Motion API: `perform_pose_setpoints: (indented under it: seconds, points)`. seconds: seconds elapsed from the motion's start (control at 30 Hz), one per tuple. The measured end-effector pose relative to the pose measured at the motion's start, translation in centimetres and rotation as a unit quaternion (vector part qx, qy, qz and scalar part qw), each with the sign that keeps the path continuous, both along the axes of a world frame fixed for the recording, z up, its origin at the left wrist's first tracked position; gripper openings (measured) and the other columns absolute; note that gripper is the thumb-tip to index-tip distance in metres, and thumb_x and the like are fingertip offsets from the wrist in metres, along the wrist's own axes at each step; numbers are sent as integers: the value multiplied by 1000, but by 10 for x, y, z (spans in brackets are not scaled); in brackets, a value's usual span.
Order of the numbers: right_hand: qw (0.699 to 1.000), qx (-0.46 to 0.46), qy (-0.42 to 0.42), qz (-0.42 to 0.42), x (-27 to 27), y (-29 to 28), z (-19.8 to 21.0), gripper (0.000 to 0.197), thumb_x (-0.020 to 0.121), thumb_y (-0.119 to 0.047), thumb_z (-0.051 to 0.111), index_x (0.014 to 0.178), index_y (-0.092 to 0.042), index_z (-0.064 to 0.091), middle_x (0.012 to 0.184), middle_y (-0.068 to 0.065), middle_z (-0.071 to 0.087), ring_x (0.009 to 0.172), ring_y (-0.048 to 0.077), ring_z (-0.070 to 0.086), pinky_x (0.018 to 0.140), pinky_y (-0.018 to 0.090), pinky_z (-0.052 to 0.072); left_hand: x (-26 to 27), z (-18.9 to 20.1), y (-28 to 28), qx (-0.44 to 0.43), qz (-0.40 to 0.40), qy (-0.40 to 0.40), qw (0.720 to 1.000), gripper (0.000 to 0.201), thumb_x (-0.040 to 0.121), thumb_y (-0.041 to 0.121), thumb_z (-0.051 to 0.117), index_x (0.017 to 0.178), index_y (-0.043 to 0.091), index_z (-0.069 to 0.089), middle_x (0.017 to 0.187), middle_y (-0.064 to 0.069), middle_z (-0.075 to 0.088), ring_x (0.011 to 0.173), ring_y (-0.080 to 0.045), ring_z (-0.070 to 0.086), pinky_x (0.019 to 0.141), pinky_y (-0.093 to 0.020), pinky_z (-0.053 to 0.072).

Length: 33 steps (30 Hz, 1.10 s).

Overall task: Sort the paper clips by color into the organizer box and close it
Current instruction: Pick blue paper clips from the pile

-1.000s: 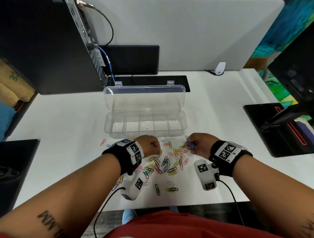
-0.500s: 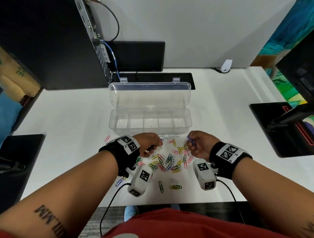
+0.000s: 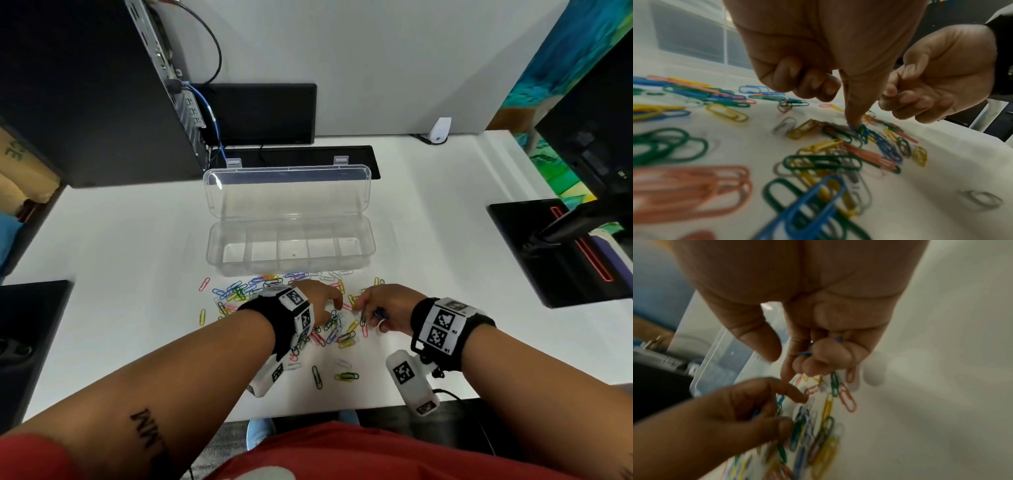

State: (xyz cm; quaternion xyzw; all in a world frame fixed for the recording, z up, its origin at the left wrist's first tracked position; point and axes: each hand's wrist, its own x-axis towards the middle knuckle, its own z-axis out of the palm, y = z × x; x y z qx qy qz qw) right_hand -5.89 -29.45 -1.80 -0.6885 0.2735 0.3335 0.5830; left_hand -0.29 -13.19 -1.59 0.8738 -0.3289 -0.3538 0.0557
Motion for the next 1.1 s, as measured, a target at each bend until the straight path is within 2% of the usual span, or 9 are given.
perform_pose_setpoints:
  seconds: [0.1, 0.23, 0.37, 0.57, 0.77, 0.83, 0.93, 1.07, 1.1]
  points:
    - [984, -93, -36, 148, -1, 5, -3, 11, 86, -8, 54, 78, -14, 59, 80, 7, 58, 56, 11, 46, 44, 18, 36, 0, -1, -2, 4, -12, -4, 1000, 38, 88, 19, 54, 125, 28, 53, 122, -7, 59, 110, -26, 56, 88, -29, 45]
    - [944, -187, -111, 247, -3, 14, -6, 13, 83, -13, 64, 94, -17, 69, 66, -14, 49, 61, 2, 47, 53, 12, 35, 1, -4, -2, 1, -23, -7, 1000, 35, 85, 15, 54, 119, 25, 57, 118, -7, 61, 107, -27, 58, 83, -30, 46]
    - [927, -226, -121, 273, -2, 19, -9, 19, 82, -16, 64, 100, -19, 69, 67, -14, 44, 60, -1, 41, 53, 12, 31, 2, -9, 0, -12, -3, -16, 1000, 23, 84, 14, 54, 104, 20, 63, 112, -5, 65, 102, -24, 60, 77, -26, 44]
    - [917, -254, -101, 291, 4, 16, -11, 18, 79, -17, 60, 66, -29, 57, 67, -7, 61, 63, 11, 59, 65, 23, 48, 9, -11, 12, -27, 42, -8, 999, 22, 85, 25, 64, 105, 16, 65, 114, -3, 63, 105, -21, 58, 73, -20, 35]
    - [894, -277, -146, 322, 9, 27, -8, 5, 82, -25, 62, 82, -22, 58, 67, -11, 53, 69, 13, 56, 62, 22, 42, 17, -6, 23, -35, 89, 19, 995, 19, 83, 27, 66, 99, 18, 69, 85, 9, 60, 86, -13, 54, 61, -19, 36]
    - [881, -284, -166, 340, 12, 33, -7, 7, 82, -28, 64, 85, -24, 59, 68, -14, 47, 77, 13, 52, 65, 22, 39, 18, -6, 25, -45, 113, 33, 992, 18, 82, 26, 66, 98, 18, 69, 78, 13, 54, 83, -9, 51, 68, -20, 42]
    - [874, -286, -168, 355, 15, 39, -6, 19, 82, -30, 66, 98, -20, 64, 68, -15, 42, 80, 13, 47, 55, 17, 32, 20, -3, 26, -59, 135, 52, 988, 18, 84, 22, 62, 100, 17, 68, 88, 8, 55, 89, -11, 53, 80, -22, 42]
    - [853, -293, -143, 408, 13, 37, -9, 19, 81, -29, 67, 96, -18, 64, 68, -15, 41, 82, 14, 47, 59, 23, 35, 22, -2, 32, -66, 158, 67, 983, 2, 85, 21, 61, 83, 22, 60, 74, 13, 53, 81, -12, 52, 64, -21, 39]
    - [847, -298, -137, 418, 13, 36, -9, 18, 80, -30, 68, 94, -19, 65, 68, -15, 42, 82, 14, 48, 57, 22, 35, 22, -3, 33, -60, 162, 69, 983, 11, 84, 21, 60, 74, 23, 55, 70, 12, 51, 75, -11, 50, 60, -20, 37]
